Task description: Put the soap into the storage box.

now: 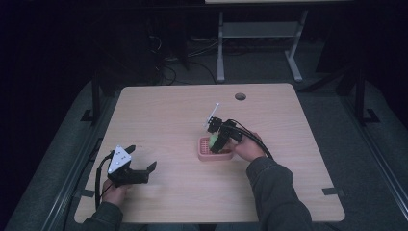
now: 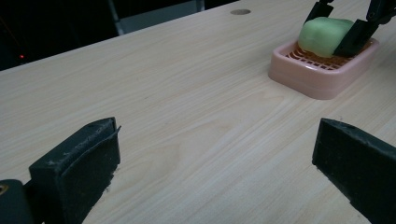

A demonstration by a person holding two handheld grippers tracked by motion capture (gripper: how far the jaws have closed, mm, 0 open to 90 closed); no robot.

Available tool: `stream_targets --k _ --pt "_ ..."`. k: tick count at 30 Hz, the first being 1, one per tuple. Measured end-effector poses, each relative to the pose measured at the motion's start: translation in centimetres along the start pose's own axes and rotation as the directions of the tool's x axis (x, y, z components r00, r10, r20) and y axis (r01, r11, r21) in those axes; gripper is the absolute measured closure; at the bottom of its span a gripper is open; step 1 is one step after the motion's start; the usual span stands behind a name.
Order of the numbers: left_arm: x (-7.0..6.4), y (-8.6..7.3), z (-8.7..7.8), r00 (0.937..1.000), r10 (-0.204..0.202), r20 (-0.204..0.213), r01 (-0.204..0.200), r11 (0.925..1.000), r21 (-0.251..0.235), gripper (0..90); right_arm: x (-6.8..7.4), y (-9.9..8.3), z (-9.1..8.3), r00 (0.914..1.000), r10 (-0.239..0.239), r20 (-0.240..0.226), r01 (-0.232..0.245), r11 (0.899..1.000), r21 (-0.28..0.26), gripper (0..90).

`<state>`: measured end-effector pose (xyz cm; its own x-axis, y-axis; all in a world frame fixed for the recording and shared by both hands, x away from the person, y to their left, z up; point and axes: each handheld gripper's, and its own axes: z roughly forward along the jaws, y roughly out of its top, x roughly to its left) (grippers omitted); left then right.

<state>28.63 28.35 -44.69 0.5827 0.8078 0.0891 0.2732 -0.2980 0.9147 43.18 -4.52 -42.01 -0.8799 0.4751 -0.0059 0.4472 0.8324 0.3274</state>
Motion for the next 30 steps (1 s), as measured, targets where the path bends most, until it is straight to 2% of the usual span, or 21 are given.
stream_targets --k 15,20,24,30 --pt "0.0 0.0 0.0 1.0 0.005 0.0 -0.005 1.0 0.002 0.2 0.0 0.0 -0.1 1.0 0.009 -0.005 -0.009 1.0 -0.005 25.6" --pt "0.0 0.0 0.0 1.0 0.007 0.0 -0.007 1.0 0.003 0.2 -0.1 0.0 -0.5 0.9998 0.018 -0.009 -0.018 1.0 -0.023 25.4" --pt "0.0 0.0 0.0 1.0 0.007 0.001 -0.007 1.0 0.003 0.2 -0.2 0.0 -1.1 0.9996 0.022 -0.017 -0.023 0.998 -0.061 27.2" --pt "-0.1 0.0 0.0 1.0 0.006 0.002 -0.006 1.0 0.005 0.2 -0.2 -0.2 -1.4 0.9994 0.025 -0.023 -0.026 0.998 -0.064 27.5"
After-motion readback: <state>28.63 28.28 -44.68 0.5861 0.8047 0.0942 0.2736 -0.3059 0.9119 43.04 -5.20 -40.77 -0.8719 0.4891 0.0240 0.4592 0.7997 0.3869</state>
